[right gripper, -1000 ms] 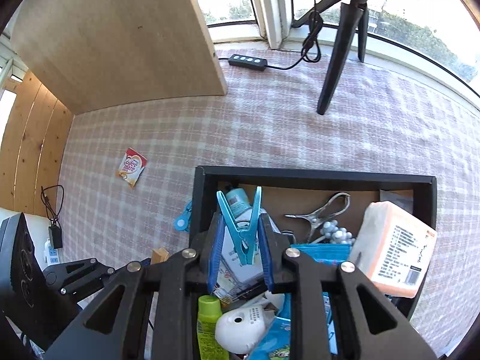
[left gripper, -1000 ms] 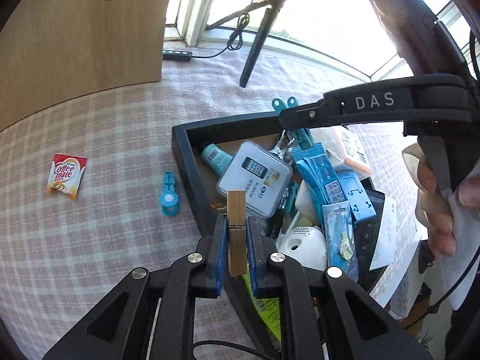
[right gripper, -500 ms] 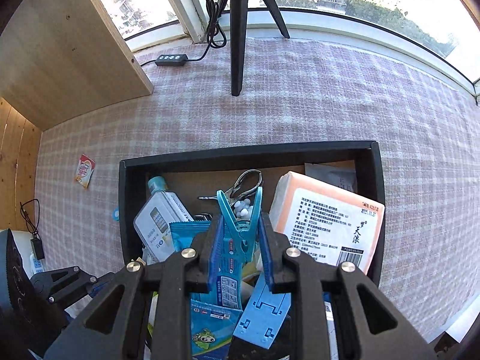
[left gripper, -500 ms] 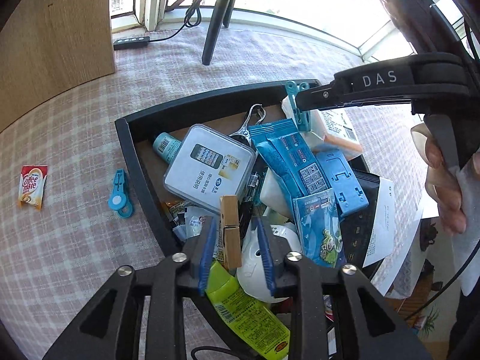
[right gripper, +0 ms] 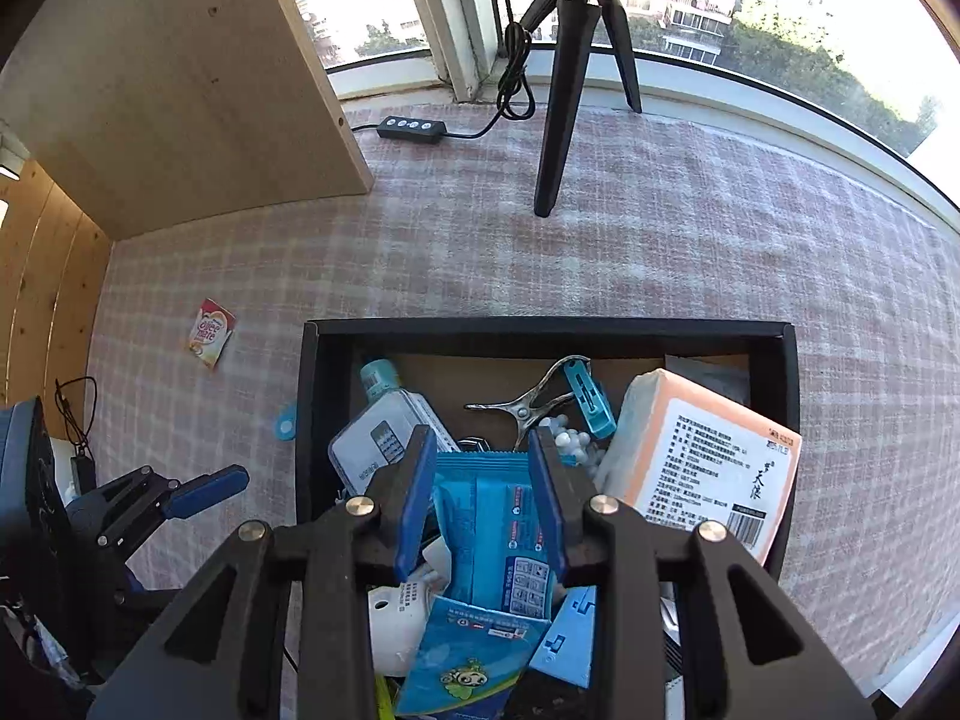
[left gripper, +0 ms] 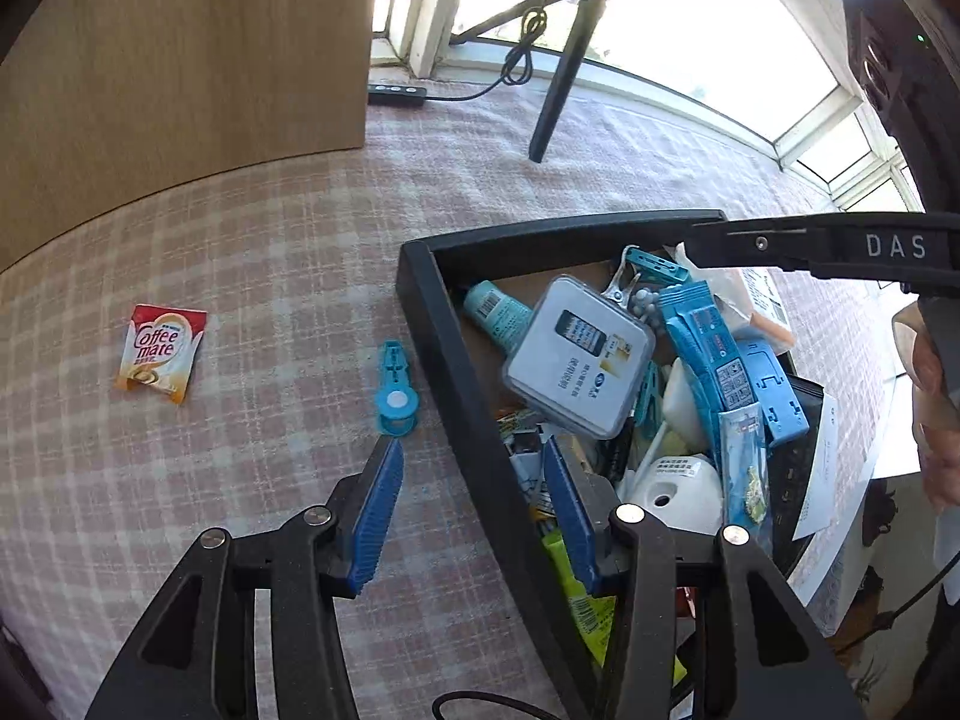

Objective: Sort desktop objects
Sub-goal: 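Grasp the Coffee-mate sachet with the left gripper while the right gripper grasps the second teal clothespin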

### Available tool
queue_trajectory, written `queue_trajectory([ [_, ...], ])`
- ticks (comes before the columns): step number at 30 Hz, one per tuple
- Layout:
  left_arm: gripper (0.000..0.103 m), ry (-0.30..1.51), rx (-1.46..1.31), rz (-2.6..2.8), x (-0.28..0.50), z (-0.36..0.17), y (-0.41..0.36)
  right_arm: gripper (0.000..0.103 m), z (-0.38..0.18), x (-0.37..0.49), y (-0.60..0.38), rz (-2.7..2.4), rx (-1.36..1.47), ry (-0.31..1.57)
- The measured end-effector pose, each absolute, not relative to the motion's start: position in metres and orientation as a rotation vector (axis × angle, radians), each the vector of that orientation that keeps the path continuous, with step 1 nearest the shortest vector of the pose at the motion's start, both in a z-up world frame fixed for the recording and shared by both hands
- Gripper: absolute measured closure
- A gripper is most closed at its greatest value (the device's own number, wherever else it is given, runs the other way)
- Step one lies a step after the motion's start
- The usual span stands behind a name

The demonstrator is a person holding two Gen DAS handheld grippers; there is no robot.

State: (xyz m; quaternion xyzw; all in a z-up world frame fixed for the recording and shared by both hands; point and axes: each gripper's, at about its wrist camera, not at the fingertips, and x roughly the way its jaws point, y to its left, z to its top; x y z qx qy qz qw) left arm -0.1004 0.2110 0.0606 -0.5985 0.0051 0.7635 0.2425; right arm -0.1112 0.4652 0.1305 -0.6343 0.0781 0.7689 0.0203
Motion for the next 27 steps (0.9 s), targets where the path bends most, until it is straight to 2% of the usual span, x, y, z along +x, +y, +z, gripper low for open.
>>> queue_trajectory([
  [8, 0.057, -0.062, -1.763, 2.247, -0.141, 0.036, 0.116, 0.069, 0.113, -0.134, 0.395, 2.46, -2.088, 0.216],
  [12, 0.056, -0.086, -1.813, 2.272, -0.158, 0.023, 0.087, 0.069, 0.096, -0.143, 0.359, 2.456, -2.165, 0.294],
  [15, 0.056, -0.071, -1.818, 2.283, -0.17, 0.018, 0.078, 0.069, 0.076, -0.149, 0.34, 2.388, -2.218, 0.338],
  [18, 0.049, -0.05, -1.811, 2.281, -0.18, 0.014, 0.075, 0.069, 0.059, -0.152, 0.325, 2.331, -2.241, 0.348],
  [27, 0.04, 0.149, -1.754, 2.213, -0.197, 0.003, 0.094, 0.069, 0.029, -0.155, 0.323, 2.171, -2.181, 0.409],
])
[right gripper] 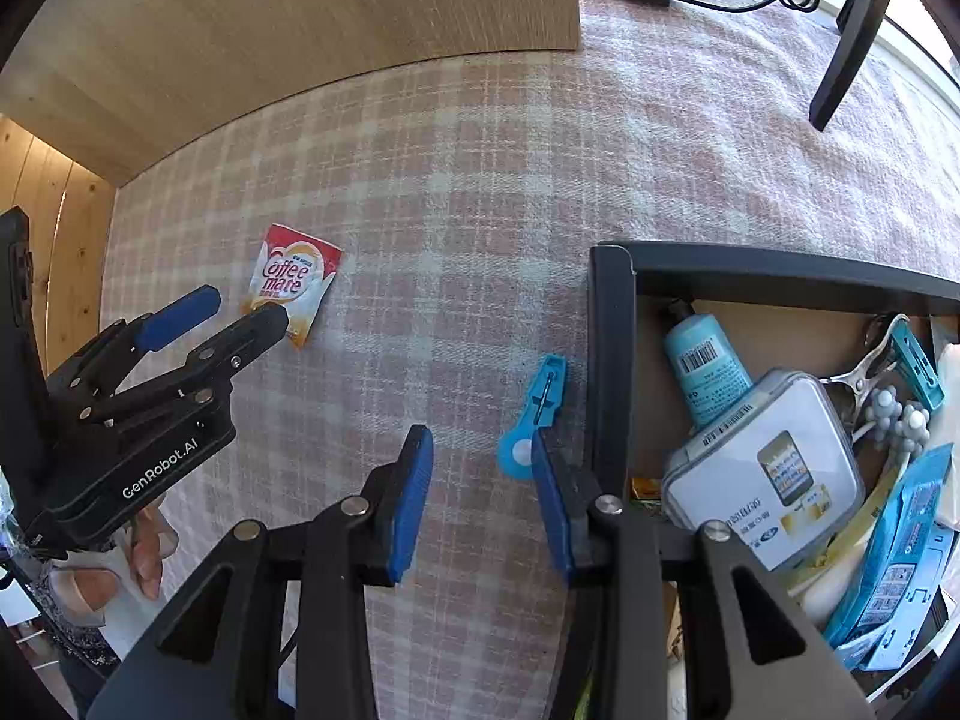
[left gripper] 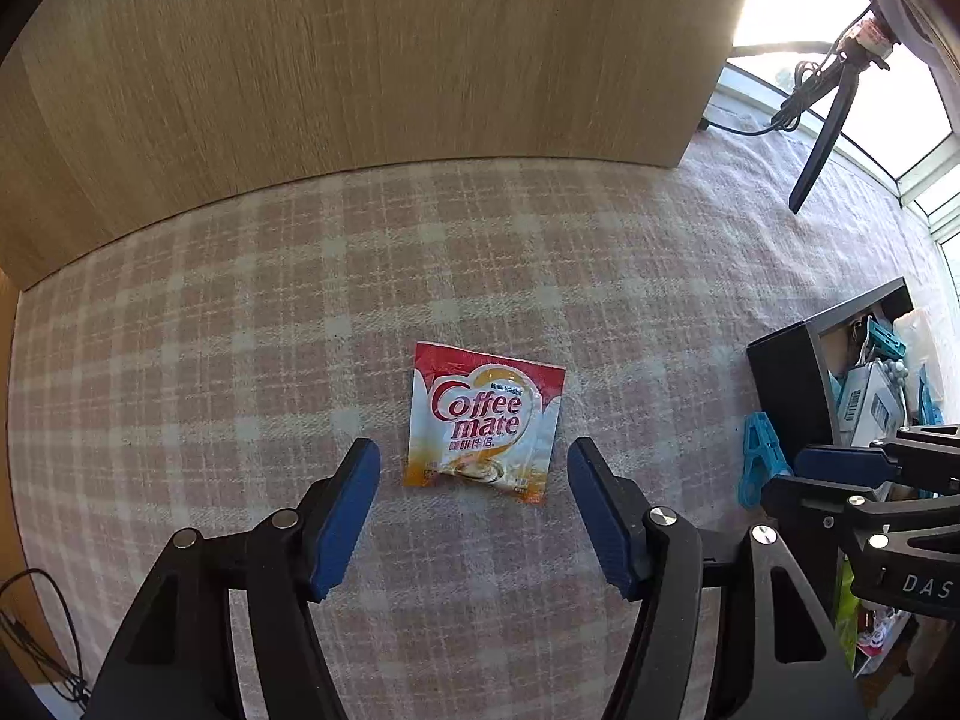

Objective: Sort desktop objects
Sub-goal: 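Grasp the Coffee-mate sachet with the left gripper while the right gripper grasps the second teal clothespin, then carry the sachet and clothespin over the bin and release both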

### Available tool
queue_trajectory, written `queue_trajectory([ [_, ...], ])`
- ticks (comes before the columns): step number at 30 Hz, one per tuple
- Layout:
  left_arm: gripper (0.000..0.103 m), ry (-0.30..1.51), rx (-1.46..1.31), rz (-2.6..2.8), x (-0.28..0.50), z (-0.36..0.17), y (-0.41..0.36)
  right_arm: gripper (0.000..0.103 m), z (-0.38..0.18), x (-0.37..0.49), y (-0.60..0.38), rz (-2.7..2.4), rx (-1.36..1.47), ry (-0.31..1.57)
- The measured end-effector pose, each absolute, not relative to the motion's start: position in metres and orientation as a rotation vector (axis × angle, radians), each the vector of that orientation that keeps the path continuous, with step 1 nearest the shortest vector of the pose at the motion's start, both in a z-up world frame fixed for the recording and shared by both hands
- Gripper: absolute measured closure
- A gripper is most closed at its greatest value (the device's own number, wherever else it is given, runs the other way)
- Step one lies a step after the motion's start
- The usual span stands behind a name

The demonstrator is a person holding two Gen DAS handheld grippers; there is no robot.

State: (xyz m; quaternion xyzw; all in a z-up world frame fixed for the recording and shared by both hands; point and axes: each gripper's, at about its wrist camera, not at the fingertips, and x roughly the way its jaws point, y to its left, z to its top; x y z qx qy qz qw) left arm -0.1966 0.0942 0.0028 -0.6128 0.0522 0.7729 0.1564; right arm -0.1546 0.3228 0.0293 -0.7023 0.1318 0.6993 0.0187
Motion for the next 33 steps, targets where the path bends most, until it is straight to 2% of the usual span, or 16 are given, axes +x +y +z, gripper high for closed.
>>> queue_trajectory([
  [7, 0.037, 0.266, -1.746, 2.161, -0.204, -0.011, 0.102, 0.069, 0.02, -0.157, 0.31, 2.093, -2.128, 0.304],
  [10, 0.033, 0.328, -1.736, 2.176, -0.207, -0.015, 0.102, 0.069, 0.016, -0.158, 0.302, 2.057, -2.09, 0.269],
  [16, 0.027, 0.343, -1.721, 2.186, -0.214, -0.022, 0.091, 0.063, 0.013, -0.167, 0.277, 2.006, -2.027, 0.275],
  [18, 0.031, 0.328, -1.711, 2.186, -0.214, -0.021, 0.086, 0.063, 0.01, -0.171, 0.264, 1.991, -2.018, 0.255],
  [20, 0.042, 0.339, -1.68, 2.184, -0.212, -0.019, 0.085, 0.063, 0.008, -0.169, 0.254, 1.986, -2.004, 0.264],
  [21, 0.045, 0.349, -1.667, 2.18, -0.211, -0.019, 0.087, 0.063, 0.004, -0.164, 0.249, 1.973, -1.998, 0.286],
  [23, 0.06, 0.361, -1.638, 2.163, -0.207, -0.017, 0.09, 0.063, 0.002, -0.157, 0.241, 1.959, -1.978, 0.283],
  [28, 0.068, 0.322, -1.595, 2.17, -0.208, -0.016, 0.086, 0.058, -0.004, -0.159, 0.217, 1.915, -1.974, 0.236],
  [33, 0.077, 0.262, -1.589, 2.158, -0.216, -0.017, 0.073, 0.059, -0.015, -0.144, 0.208, 1.846, -2.023, 0.357],
])
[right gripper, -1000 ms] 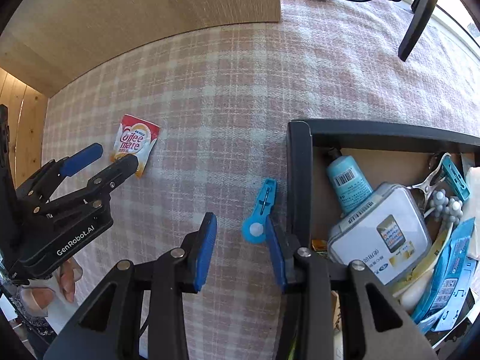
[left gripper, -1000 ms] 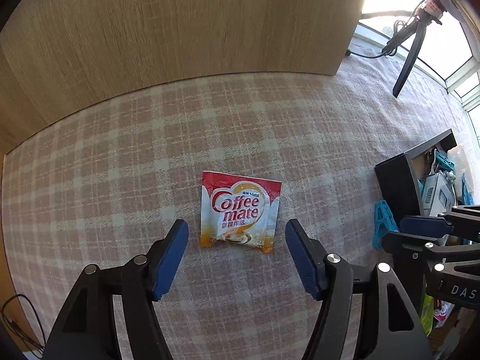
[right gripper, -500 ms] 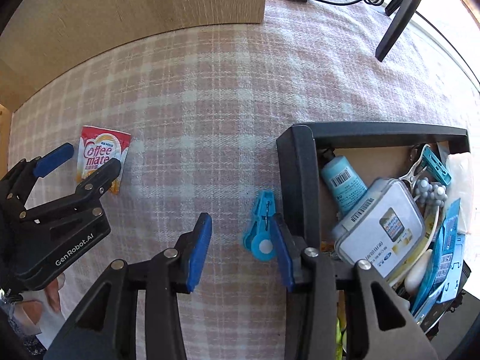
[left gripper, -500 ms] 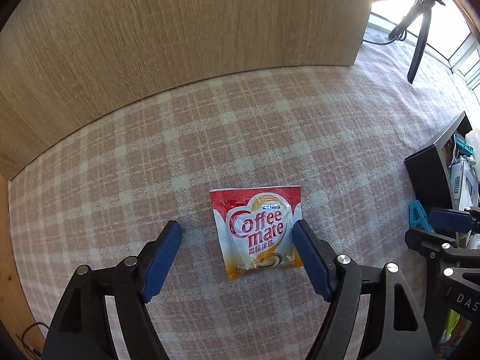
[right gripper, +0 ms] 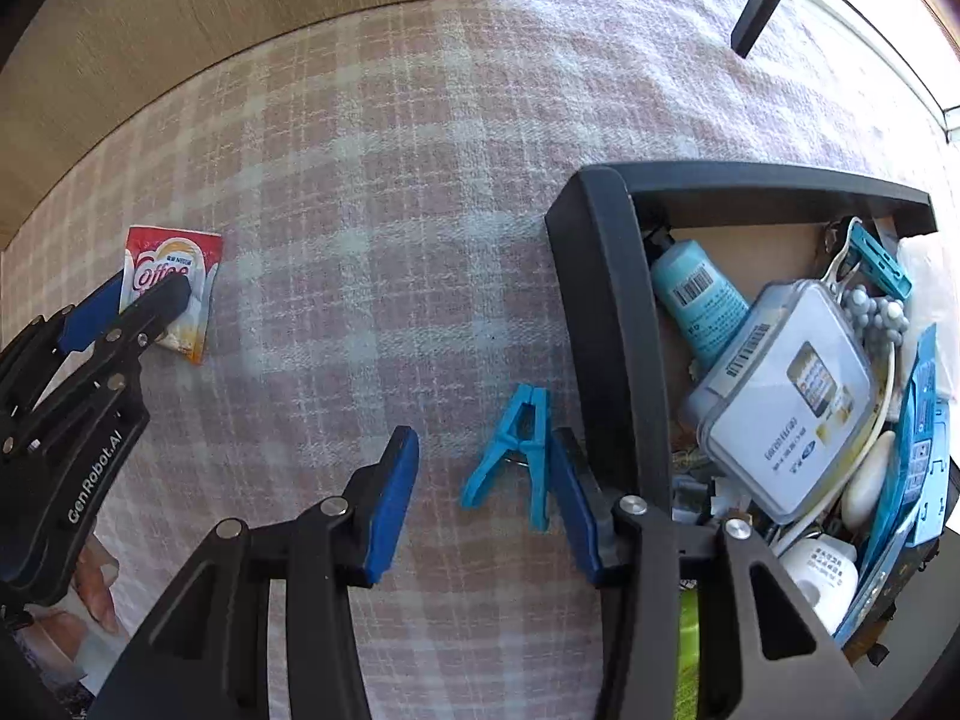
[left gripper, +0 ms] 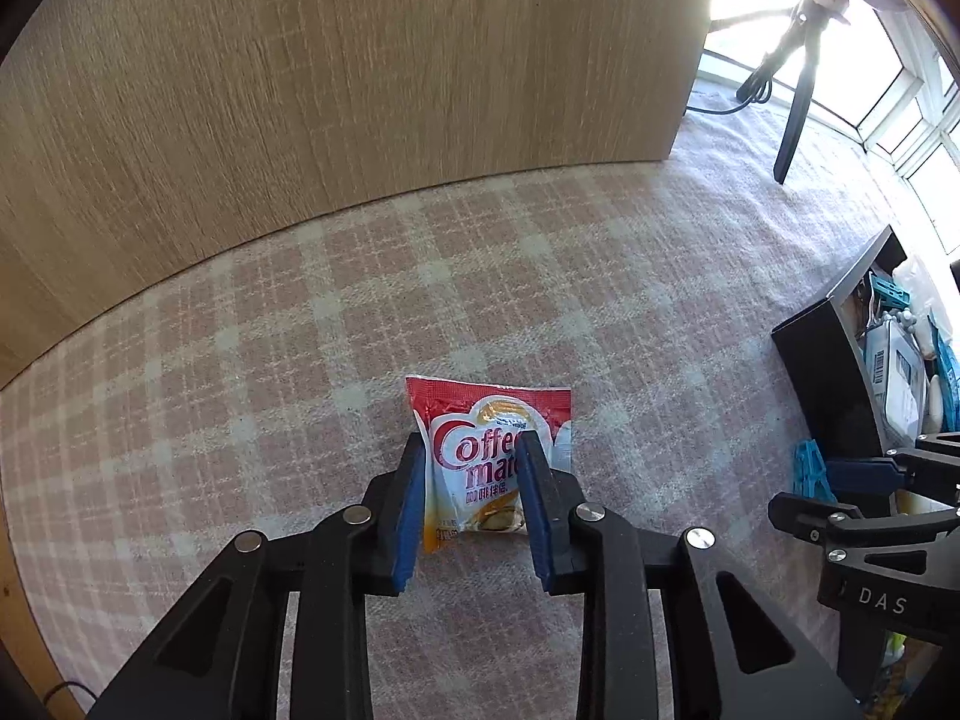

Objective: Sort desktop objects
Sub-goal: 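Carry the sachet and clothespin over the bin and release both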

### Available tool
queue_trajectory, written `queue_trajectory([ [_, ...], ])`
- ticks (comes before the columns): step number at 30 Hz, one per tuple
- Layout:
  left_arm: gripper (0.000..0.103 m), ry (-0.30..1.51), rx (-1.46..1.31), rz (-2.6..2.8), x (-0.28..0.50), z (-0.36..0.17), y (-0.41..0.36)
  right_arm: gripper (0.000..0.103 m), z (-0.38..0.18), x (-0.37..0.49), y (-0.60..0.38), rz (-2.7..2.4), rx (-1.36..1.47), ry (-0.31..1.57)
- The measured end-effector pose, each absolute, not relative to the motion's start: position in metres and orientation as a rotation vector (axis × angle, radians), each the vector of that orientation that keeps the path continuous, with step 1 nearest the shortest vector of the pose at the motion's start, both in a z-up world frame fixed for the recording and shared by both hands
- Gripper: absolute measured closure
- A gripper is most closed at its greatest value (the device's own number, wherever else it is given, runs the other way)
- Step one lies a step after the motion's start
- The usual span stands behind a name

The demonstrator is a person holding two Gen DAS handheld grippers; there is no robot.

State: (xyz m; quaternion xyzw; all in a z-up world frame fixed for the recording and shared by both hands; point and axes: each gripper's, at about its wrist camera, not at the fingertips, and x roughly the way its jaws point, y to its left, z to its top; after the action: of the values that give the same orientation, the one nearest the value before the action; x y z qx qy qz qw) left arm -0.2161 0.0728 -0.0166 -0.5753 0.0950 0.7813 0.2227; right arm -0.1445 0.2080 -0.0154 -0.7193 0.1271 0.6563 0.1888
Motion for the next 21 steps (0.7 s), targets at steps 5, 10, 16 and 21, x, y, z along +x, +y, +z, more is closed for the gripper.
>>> queue_trajectory([
  [5, 0.082, 0.216, -1.579, 2.147, -0.218, -0.018, 0.055, 0.075, -0.022, -0.134, 0.195, 1.857, -2.01, 0.403],
  [10, 0.092, 0.127, -1.603, 2.136, -0.221, -0.014, 0.038, 0.076, -0.014, -0.128, 0.169, 1.929, -2.03, 0.399],
  [16, 0.095, 0.13, -1.613, 2.156, -0.217, -0.011, 0.025, 0.077, 0.015, -0.117, 0.152, 2.051, -2.005, 0.445],
  [21, 0.099, 0.016, -1.617, 2.14, -0.214, -0.001, 0.011, 0.077, 0.044, -0.093, 0.16, 2.128, -1.974, 0.495],
])
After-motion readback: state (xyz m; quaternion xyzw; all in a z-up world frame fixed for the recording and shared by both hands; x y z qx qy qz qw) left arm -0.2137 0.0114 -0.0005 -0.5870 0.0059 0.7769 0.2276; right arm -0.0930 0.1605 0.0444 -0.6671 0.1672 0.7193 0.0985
